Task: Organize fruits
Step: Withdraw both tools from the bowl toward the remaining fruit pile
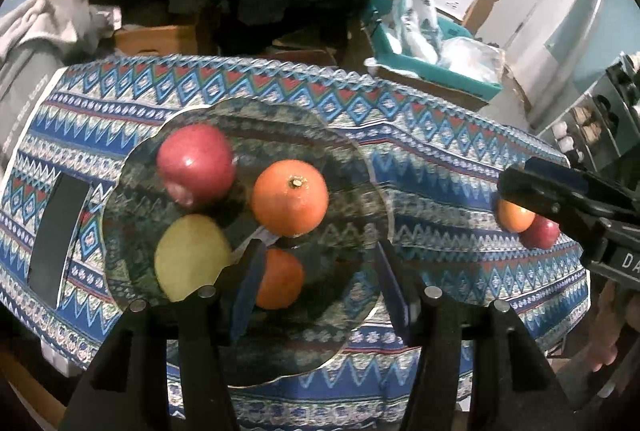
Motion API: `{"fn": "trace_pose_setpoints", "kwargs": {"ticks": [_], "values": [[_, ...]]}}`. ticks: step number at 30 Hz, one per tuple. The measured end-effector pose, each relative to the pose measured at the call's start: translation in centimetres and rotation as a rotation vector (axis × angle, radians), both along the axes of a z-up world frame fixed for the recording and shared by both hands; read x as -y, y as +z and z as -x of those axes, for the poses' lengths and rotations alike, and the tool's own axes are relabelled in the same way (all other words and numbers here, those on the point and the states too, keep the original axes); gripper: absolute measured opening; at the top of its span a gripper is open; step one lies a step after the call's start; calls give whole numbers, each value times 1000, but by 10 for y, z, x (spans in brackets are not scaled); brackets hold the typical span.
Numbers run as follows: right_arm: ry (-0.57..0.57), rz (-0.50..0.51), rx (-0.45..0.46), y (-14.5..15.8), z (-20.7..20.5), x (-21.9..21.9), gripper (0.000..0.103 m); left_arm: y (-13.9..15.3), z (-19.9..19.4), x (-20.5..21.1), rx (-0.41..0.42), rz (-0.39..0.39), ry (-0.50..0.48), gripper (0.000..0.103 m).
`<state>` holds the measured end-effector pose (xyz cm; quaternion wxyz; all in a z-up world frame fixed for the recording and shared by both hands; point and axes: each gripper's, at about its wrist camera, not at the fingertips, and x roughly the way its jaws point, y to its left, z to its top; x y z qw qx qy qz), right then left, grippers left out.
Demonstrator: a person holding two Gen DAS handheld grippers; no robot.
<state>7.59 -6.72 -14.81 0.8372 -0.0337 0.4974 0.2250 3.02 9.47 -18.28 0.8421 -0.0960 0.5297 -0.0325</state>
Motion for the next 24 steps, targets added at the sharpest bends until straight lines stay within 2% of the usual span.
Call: {"fn": "trace_pose_setpoints", "kwargs": {"ticks": [4,16,20,24], "values": [[-42,23,18,4,2,27,69,7,-3,18,19,-1,-35,57],[-189,-1,28,10,10,116,72,28,-10,77,77,-15,-144,62],[-242,-2,29,10,12,144,72,31,-12,97,89,-27,-184,69],[-283,11,28,8,15,168,79,33,-16,114,93,-45,-215,69]]}}
